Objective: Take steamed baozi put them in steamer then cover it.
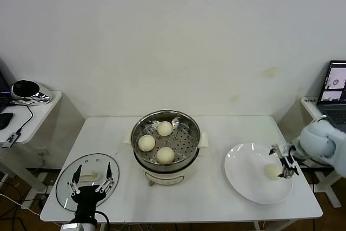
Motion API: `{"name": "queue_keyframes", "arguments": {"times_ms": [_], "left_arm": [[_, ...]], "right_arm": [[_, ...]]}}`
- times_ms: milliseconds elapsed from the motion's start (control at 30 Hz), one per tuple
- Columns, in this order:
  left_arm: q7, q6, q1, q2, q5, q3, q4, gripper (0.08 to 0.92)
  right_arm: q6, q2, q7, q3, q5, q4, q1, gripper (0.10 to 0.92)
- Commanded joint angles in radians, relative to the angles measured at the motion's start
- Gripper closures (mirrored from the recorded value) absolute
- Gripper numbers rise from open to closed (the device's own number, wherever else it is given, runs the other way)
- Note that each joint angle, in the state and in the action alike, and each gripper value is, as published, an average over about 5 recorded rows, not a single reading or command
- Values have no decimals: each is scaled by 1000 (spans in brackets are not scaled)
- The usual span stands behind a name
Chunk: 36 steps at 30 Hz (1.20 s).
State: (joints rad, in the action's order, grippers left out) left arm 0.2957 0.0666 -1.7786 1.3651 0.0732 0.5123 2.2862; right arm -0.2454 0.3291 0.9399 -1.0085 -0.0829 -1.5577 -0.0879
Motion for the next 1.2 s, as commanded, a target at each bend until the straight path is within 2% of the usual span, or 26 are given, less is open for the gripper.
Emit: {"name": "queue_keyframes", "arguments": {"times_ms": [33, 733, 1067, 1200], "left_arm": [[0, 0, -4, -1, -1, 3, 0, 177], [2, 0, 11, 3, 3, 6, -10, 177], [2, -2, 8, 3, 3, 6, -6, 177], [2, -3, 6, 3, 3, 6, -4, 177]], "right_arm": [[0, 42, -15, 277, -60, 138, 321, 203], [-13, 132, -38, 307, -88, 239, 332, 213], [-23, 151, -41, 310, -80, 239, 321, 380], [-24, 144, -35, 308, -74, 224, 306, 421]]}}
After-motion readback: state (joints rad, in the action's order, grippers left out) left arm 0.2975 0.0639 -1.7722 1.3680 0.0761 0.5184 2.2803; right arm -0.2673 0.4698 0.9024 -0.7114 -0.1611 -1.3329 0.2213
